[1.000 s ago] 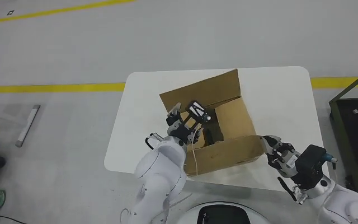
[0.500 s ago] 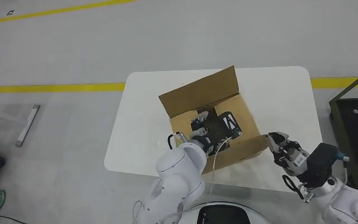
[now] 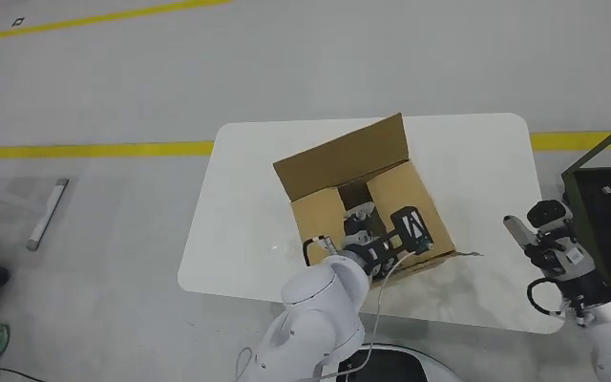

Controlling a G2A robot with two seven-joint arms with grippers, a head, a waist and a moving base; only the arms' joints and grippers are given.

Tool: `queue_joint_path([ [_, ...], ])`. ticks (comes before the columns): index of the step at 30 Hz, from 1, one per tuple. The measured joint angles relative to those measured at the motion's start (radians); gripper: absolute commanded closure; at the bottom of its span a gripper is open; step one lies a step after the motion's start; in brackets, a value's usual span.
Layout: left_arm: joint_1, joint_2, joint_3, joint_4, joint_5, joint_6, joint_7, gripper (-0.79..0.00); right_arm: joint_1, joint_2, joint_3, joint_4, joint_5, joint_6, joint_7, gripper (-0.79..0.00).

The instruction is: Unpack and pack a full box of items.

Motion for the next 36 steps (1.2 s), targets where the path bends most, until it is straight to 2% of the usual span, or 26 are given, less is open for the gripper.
queue_joint_path([
  [4, 0.034, 0.009, 0.028, -0.021, 0.002, 0.003, -0.003, -0.785, 0.023, 0.004, -0.031, 0.011, -0.047, 0.042, 0.107, 0.000],
  [6, 0.047, 0.013, 0.038, -0.027, 0.005, 0.004, -0.004, -0.785, 0.030, 0.005, -0.051, 0.015, -0.069, 0.034, 0.116, 0.000],
  [12, 0.088, 0.024, 0.057, -0.037, 0.002, 0.023, -0.023, -0.785, 0.024, 0.006, -0.095, 0.022, -0.098, -0.031, 0.121, 0.000],
  [17, 0.118, 0.033, 0.052, -0.049, -0.005, 0.043, -0.043, -0.785, 0.012, 0.015, -0.107, 0.023, -0.134, -0.134, 0.202, 0.000],
  [23, 0.129, 0.040, 0.009, -0.079, -0.003, 0.073, -0.059, -0.785, -0.005, 0.019, -0.116, 0.040, -0.208, -0.152, 0.199, 0.000],
  [27, 0.121, 0.040, -0.019, -0.081, 0.008, 0.107, -0.039, -0.785, -0.005, 0.017, -0.123, 0.043, -0.237, -0.135, 0.155, 0.000],
  [31, 0.111, 0.036, -0.033, -0.069, 0.004, 0.158, -0.006, -0.785, 0.001, 0.008, -0.099, 0.050, -0.167, -0.032, 0.030, 0.000],
  [34, 0.104, 0.033, -0.037, -0.055, 0.001, 0.187, 0.013, -0.785, 0.023, 0.007, -0.105, 0.073, -0.180, 0.033, 0.038, 0.000],
  [36, 0.099, 0.032, -0.037, -0.045, 0.005, 0.197, 0.023, -0.785, 0.042, 0.008, -0.127, 0.094, -0.209, 0.040, 0.056, 0.000],
])
